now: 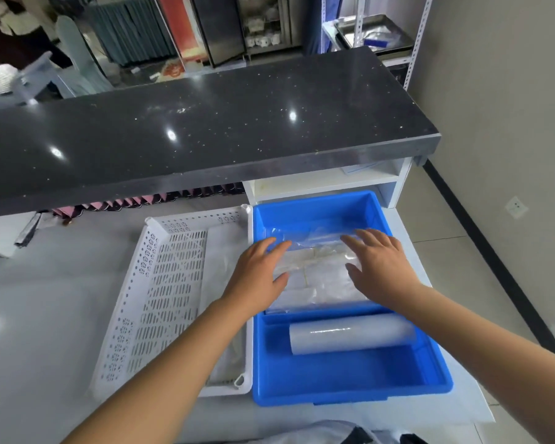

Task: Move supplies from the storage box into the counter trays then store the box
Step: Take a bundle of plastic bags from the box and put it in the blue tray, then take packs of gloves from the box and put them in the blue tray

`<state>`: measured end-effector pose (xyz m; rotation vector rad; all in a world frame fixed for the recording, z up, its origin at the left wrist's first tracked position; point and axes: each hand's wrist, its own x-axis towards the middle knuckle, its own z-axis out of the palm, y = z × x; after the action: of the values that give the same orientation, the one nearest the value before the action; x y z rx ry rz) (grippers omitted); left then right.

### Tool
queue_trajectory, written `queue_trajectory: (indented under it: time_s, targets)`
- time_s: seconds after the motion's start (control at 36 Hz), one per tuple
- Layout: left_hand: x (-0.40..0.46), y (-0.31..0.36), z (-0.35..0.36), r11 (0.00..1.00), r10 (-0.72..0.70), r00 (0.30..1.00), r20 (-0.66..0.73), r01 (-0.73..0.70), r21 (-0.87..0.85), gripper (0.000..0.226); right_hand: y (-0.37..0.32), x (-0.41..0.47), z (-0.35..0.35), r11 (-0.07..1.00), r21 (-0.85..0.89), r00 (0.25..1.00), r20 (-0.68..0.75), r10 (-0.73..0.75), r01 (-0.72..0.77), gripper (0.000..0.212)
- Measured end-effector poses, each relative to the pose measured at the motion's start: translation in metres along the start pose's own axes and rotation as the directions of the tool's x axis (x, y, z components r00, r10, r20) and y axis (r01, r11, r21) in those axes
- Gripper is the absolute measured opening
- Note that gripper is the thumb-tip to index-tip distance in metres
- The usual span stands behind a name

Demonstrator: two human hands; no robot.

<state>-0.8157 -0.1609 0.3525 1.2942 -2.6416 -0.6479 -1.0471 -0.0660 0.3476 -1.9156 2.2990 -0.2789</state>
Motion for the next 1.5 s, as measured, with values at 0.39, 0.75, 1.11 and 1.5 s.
queue_trajectory:
  time_s: [0.39,0.75,1.11,1.5]
  targets:
    - [-0.192,-0.045,-0.052,0.846,-0.514,0.835,-0.198,0.456,-0.275,0.070,-0.152,-0.020,-0.014,0.810,0.550,0.947,0.100,-0.306,0.203,0.067]
    - [-0.367,-0.140,-0.049,0.675,-0.710,0.651,-0.267,0.522,-0.521,0.060,-0.341,-0.117,0.013,0.760,0.599,0.879,0.188,-0.438,0.250,0.060]
    - [-0.587,-0.286,-0.034,0.371,-0.928,0.279,-0.246,0.643,-0.670,0.076,-0.557,-0.192,0.073,0.759,0.579,0.814,0.261,-0.519,0.298,0.036]
    - [-0.694,-0.352,0.015,-0.130,-0.990,-0.050,0.133,0.698,-0.704,0.079,-0.677,-0.196,0.176,0.788,0.442,0.464,0.641,-0.611,0.428,0.047]
